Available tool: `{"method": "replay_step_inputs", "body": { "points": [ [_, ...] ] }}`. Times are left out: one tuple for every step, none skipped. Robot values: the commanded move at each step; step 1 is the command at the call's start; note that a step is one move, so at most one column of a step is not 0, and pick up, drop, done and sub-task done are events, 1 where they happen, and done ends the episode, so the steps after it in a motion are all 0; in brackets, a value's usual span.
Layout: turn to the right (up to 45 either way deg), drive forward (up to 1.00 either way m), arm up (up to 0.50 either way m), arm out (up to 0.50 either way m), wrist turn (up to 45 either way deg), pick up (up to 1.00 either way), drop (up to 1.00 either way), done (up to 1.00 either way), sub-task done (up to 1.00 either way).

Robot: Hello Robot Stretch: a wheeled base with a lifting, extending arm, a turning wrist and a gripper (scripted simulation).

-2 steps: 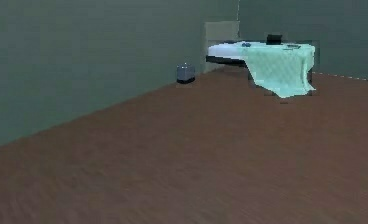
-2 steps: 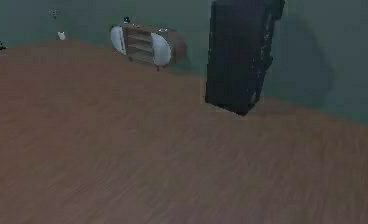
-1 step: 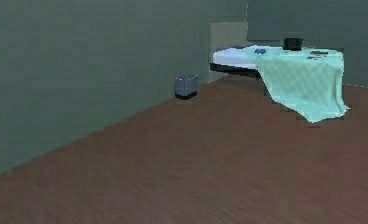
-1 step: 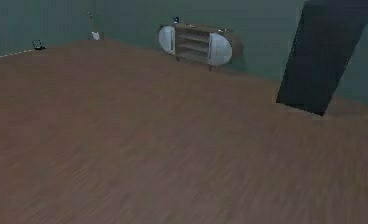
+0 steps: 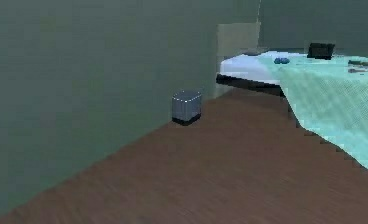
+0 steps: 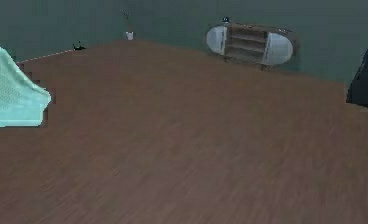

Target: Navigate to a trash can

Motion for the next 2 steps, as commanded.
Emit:
{"method": "replay_step_inputs", "body": {
  "points": [
    [0.0, 1.0, 0.0, 0.0, 0.0, 0.0, 0.0, 0.0, 0.0],
    [0.0, 0.8, 0.0, 0.0, 0.0, 0.0, 0.0, 0.0, 0.0]
  ]
}}
